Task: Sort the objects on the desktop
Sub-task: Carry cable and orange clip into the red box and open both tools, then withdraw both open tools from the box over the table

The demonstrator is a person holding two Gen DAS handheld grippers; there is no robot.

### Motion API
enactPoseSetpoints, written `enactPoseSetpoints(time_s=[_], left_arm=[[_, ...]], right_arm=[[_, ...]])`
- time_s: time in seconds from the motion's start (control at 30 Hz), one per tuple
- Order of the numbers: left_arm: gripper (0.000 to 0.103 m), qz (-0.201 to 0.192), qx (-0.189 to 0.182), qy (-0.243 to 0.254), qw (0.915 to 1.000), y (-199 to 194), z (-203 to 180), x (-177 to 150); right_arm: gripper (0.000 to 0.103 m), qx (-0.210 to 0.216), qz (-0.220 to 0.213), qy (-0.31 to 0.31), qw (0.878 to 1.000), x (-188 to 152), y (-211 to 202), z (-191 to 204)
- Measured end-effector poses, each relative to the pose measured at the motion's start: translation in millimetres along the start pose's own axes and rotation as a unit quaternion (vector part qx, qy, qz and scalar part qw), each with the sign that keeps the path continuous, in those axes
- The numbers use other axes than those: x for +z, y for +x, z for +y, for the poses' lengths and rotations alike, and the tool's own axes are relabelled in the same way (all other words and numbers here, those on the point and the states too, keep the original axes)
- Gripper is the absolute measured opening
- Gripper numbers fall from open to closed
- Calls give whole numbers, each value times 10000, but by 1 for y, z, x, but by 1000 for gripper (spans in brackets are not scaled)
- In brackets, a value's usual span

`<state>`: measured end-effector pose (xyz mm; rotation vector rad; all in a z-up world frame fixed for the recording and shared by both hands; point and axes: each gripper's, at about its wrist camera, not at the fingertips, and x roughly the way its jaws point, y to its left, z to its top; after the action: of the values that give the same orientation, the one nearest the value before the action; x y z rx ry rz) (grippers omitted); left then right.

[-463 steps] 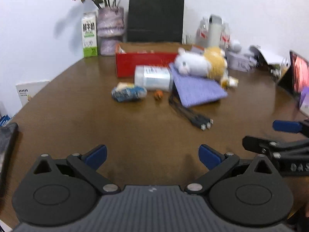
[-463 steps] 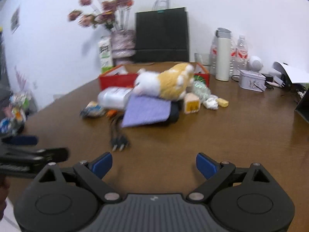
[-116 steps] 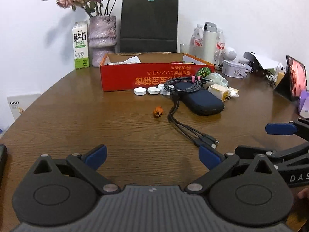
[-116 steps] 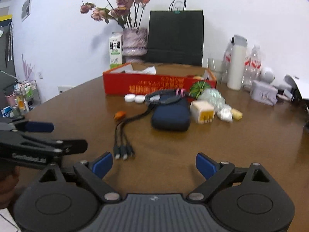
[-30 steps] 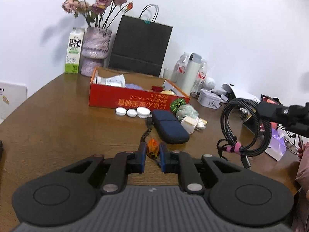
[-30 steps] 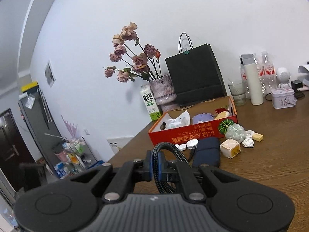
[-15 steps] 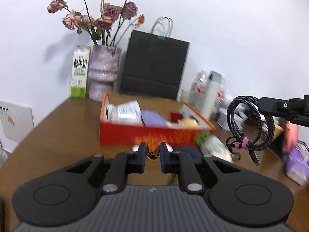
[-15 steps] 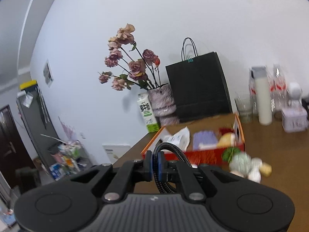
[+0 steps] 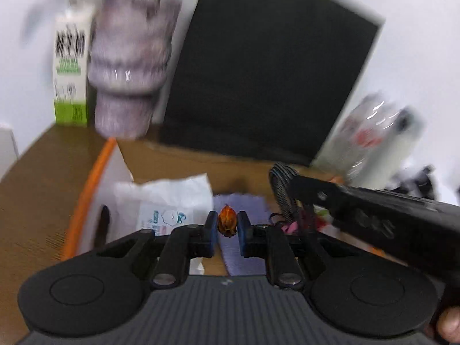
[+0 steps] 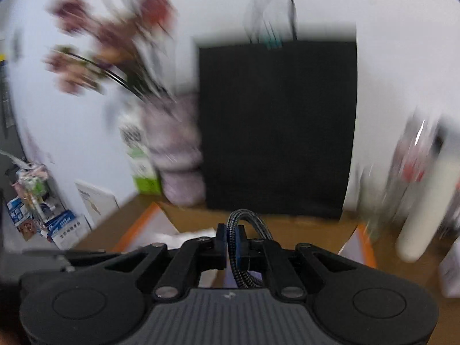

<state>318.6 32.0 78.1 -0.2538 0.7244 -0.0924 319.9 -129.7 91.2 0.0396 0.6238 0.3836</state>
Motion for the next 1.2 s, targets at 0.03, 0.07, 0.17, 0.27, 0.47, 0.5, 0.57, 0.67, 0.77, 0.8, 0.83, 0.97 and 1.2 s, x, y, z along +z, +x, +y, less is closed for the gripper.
enactPoseSetpoints(time_s=[0.03,0.07,0.17,0.27,0.47,0.5,0.57,0.67,0.77,0.8,0.83,0.97,1.2], left_arm=[[18,163,169,20,9997,12,-4,1],[30,244,320,24,9992,20,-6,0],[77,33,298,292,9991,18,-8,-5],[78,-124,232,332,9991,0,-1,-12],[94,-455,227,78,9987,-78,11,-61],[96,-472,198,65,9987,-91,12,-72],[98,-483,142,35,9987,-114,13,-96],[101,-582,101,205,9980,-149,9,-133],[103,-753,159,495,9958,-176,5,-170],[103,-745,214,603,9952,-182,5,-183],[103,-745,227,698,9945,-187,4,-195],[103,-609,109,672,9958,-204,11,-237],[103,-605,-7,731,9955,-234,19,-286]], right_arm=[[5,-6,162,219,9996,2,20,-9],[6,-33,273,378,9989,2,39,-17],[23,52,634,690,9956,2,69,-28],[39,236,822,732,9936,-4,70,-30],[59,-73,247,531,9983,-14,-6,-33],[65,-110,155,387,9991,-21,-23,-29],[76,-280,1,189,9994,-42,-56,-22],[78,-513,-44,-41,9987,-80,-99,-10],[84,-523,-82,-134,9985,-119,-137,0],[84,-536,-77,-160,9984,-131,-148,3],[84,-583,-99,-165,9981,-144,-159,6],[84,-727,-72,-71,9973,-195,-194,20],[84,-725,-11,121,9973,-266,-237,42]])
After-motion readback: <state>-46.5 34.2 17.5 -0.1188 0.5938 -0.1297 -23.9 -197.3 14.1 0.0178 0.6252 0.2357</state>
